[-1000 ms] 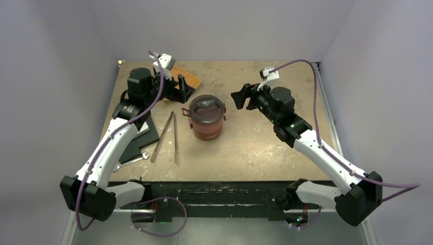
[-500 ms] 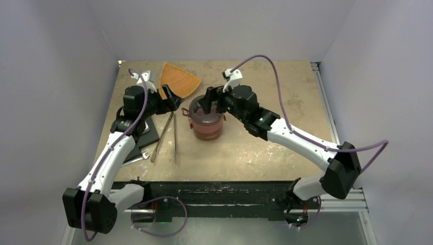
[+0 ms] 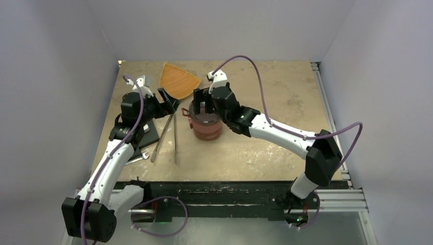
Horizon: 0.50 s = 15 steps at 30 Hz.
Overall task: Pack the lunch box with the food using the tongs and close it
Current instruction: Close the fastener on the packing box.
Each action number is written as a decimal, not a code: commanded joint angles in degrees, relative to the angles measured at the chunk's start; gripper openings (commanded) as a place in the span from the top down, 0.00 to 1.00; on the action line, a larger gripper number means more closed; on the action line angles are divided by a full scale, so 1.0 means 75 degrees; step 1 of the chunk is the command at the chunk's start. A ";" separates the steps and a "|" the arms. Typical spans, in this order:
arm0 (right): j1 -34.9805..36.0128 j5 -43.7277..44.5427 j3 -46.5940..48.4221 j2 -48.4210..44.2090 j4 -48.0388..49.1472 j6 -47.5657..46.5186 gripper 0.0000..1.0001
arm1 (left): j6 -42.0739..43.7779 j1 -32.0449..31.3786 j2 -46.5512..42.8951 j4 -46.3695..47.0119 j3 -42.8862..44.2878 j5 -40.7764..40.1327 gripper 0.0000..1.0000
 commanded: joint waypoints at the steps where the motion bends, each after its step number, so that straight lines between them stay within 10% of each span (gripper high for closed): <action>1: 0.0073 0.0417 0.0377 0.0293 -0.0215 -0.0194 0.01 | -0.0243 0.0054 -0.0123 0.0336 -0.0116 -0.0056 0.16; 15: 0.0234 0.0728 -0.0060 0.0774 -0.0644 -0.0249 0.04 | -0.0450 0.0065 -0.0175 0.0508 -0.0522 0.0000 0.16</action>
